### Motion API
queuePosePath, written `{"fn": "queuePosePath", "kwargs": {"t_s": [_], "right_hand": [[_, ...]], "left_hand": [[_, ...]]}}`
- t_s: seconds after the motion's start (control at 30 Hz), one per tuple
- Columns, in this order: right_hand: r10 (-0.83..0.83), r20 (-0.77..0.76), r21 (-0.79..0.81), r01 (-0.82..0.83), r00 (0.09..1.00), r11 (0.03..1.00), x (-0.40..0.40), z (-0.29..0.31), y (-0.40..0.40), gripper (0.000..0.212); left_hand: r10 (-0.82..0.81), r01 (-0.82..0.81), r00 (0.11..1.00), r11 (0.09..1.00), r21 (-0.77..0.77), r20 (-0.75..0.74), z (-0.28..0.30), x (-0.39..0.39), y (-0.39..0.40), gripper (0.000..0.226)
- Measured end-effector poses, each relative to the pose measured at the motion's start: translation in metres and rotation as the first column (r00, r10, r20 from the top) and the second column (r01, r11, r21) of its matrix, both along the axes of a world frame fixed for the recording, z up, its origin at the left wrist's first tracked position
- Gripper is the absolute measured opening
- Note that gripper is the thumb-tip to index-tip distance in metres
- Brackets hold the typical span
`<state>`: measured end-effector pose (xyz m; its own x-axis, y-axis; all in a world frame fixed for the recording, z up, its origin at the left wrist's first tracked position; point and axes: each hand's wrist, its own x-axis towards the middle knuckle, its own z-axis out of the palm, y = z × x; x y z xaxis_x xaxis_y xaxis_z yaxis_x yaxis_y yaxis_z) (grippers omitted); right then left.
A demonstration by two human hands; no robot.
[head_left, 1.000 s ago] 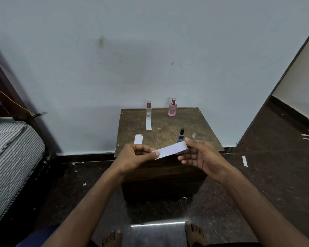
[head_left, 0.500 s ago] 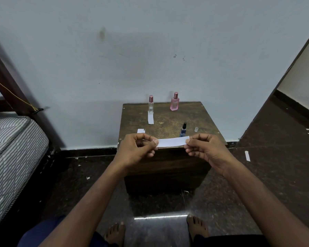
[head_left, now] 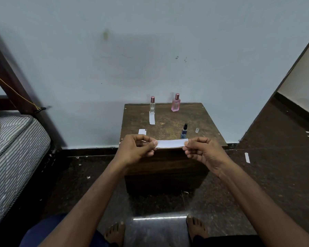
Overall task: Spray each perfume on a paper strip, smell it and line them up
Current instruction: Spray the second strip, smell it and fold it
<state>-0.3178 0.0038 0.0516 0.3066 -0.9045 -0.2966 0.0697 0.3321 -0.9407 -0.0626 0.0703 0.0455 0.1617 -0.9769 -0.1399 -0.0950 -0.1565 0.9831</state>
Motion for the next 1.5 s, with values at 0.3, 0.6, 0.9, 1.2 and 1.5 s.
{"fn": "queuePosePath", "kwargs": {"t_s": [0.3, 0.6, 0.9, 1.2, 1.5], "right_hand": [[-0.023, 0.029, 0.009, 0.023, 0.999, 1.000, 0.001, 0.001, -0.001, 0.009], [0.002, 0.037, -0.057, 0.000, 0.999, 0.998, 0.001, 0.001, -0.002, 0.029], [0.095, -0.169, -0.089, -0.111, 0.981, 0.990, -0.013, 0.001, -0.011, 0.045], [-0.004, -0.995, -0.069, -0.664, 0.099, 0.745, -0.012, -0.051, -0.028, 0.094], [0.003, -0.999, -0.023, -0.684, 0.038, 0.729, -0.009, -0.053, -0.028, 0.094]], "left_hand": [[-0.007, 0.003, 0.999, 0.995, -0.101, -0.043, 0.003, -0.002, 0.000, 0.015], [0.023, -0.024, 1.000, 0.998, -0.052, -0.021, 0.011, 0.001, 0.000, 0.015], [-0.052, 0.017, 0.935, 0.995, -0.102, -0.350, 0.011, -0.004, -0.001, 0.018], [0.130, -0.133, 0.956, 0.991, 0.006, -0.264, 0.003, -0.012, -0.010, 0.016], [0.207, -0.207, 0.978, 0.978, -0.012, 0.010, -0.006, -0.004, -0.010, 0.025]]}}
